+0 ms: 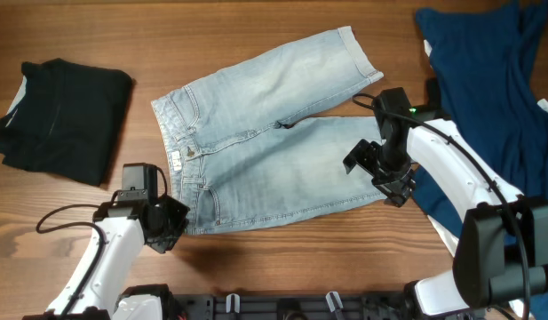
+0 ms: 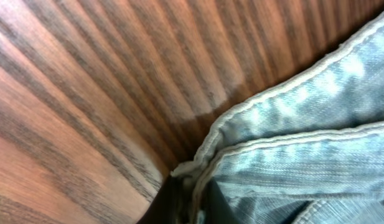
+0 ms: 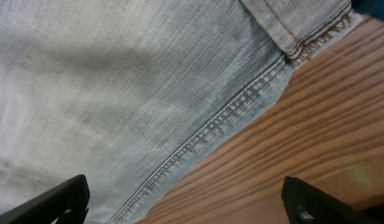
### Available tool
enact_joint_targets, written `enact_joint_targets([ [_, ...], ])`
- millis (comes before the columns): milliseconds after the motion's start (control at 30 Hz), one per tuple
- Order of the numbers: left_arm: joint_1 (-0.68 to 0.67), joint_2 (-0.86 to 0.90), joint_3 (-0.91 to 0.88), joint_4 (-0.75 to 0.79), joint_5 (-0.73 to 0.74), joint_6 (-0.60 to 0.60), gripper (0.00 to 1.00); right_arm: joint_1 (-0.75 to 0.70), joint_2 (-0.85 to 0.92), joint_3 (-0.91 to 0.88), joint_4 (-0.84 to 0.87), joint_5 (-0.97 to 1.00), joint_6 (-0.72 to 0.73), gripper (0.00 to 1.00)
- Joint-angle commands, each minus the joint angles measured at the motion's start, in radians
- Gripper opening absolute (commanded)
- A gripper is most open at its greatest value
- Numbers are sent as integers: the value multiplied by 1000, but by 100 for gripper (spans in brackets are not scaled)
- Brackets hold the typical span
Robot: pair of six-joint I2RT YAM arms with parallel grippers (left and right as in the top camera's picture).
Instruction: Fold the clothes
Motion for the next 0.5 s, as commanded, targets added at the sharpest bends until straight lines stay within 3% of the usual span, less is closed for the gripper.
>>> enact_joint_targets([
  [0,3,17,-35,-17,21,42,4,-6,-24,-9,-30,51,72,100],
  [233,40,-27,100,-146,27,143,4,-76,-26,-37,-22,42,129,100],
  [467,40,-27,105,-187,-4,144,4,-123,-26,-176,153,35,159,100],
])
